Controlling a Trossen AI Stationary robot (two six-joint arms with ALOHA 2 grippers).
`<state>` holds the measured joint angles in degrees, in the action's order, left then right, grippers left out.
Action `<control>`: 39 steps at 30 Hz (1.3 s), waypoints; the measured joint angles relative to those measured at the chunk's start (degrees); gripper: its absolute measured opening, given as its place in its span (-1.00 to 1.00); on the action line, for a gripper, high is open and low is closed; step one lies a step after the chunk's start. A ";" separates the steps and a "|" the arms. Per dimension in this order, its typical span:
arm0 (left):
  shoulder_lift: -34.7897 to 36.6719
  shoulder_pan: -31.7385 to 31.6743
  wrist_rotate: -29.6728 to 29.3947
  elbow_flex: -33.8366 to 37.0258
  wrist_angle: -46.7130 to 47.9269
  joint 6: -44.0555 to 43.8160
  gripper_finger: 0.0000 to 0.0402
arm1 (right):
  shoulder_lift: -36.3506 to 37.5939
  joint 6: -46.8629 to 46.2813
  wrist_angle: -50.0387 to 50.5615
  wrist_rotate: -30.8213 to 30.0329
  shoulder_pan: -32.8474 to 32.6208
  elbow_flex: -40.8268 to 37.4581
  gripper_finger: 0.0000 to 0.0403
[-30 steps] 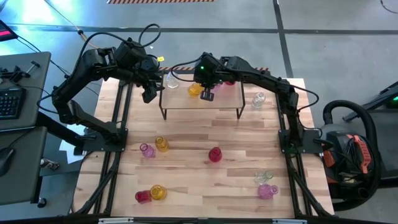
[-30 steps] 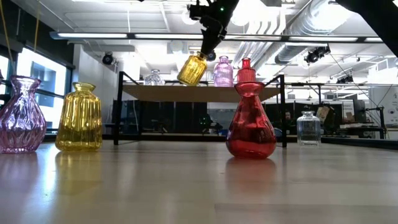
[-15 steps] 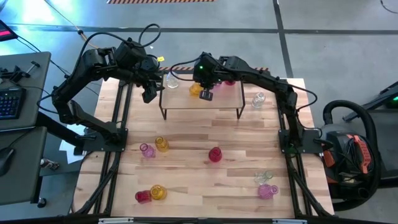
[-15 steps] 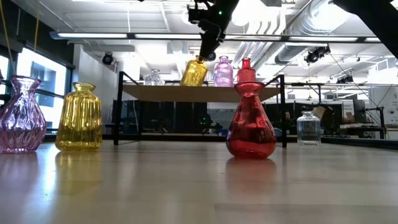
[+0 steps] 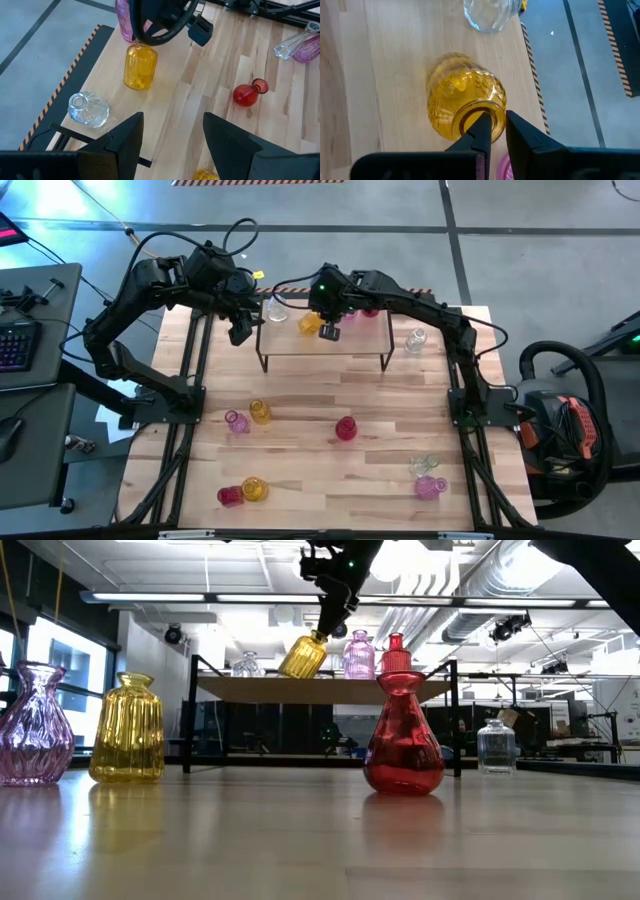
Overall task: Sort vases onto shelf
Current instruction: Put the bottom right yellow vase on the shelf
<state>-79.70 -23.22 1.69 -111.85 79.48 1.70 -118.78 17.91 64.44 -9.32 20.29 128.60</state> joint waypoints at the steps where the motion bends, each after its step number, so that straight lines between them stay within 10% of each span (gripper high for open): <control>1: 0.00 0.00 -0.02 0.00 -0.02 0.02 -0.02 | 0.00 0.00 -0.02 -0.03 0.00 0.00 -0.86; 39: 0.00 0.02 0.00 0.02 0.00 0.00 -0.02 | 0.05 -2.54 10.15 -1.65 -0.09 6.37 -0.86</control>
<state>-79.70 -23.20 1.69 -111.83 79.48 1.69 -118.74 15.37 74.59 -10.98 20.21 134.97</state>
